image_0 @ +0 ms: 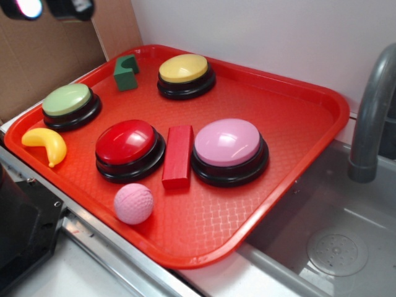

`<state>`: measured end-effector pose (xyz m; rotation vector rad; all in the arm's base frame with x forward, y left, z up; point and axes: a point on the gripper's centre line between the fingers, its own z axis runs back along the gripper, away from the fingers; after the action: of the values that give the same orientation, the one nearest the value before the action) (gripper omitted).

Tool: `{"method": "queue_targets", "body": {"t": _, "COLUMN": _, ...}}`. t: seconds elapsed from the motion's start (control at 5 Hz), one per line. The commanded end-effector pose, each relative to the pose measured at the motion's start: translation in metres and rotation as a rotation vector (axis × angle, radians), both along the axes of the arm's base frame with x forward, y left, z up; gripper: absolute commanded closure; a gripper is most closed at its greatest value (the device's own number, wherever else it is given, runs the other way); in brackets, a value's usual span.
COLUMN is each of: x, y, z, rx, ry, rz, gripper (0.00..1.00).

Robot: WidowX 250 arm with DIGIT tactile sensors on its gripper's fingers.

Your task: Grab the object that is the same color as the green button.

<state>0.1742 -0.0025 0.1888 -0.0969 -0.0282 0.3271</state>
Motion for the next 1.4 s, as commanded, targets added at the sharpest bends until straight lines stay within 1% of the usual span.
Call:
{"method": "queue_targets", "body": {"t": 0.0, "x": 0.065, "y": 0.059, "z": -0.024, "rx": 0.039, "ry": -0.038, "rz": 0.311, "gripper": 0.0}}
{"method": "queue_targets", "body": {"t": 0.2, "x": 0.091, "y": 0.091, "z": -0.043, "rx": 0.031, "ry": -0.053, "rz": 0.415, "gripper": 0.0}}
{"method": "queue_targets", "body": {"t": 0.4, "x": 0.111, "y": 0.119, "z": -0.064, "rx": 0.042, "ry": -0.05, "rz": 0.497, "gripper": 0.0}}
{"method": "queue_targets", "body": {"t": 0.6, "x": 0.121, "y": 0.153, "z": -0.08, "rx": 0.056, "ry": -0.028, "rz": 0.58, "gripper": 0.0}}
{"method": "queue_targets", "body": {"t": 0.8, "x": 0.126, "y": 0.169, "z": -0.095, "rx": 0.082, "ry": -0.003, "rz": 0.618, "gripper": 0.0}}
{"method": "queue_targets", "body": {"t": 1.0, "x": 0.129, "y": 0.177, "z": -0.112, "rx": 0.103, "ry": 0.019, "rz": 0.61, "gripper": 0.0}}
{"method": "queue_targets", "body": {"t": 1.2, "x": 0.126, "y": 0.183, "z": -0.125, "rx": 0.05, "ry": 0.038, "rz": 0.612, "gripper": 0.0}}
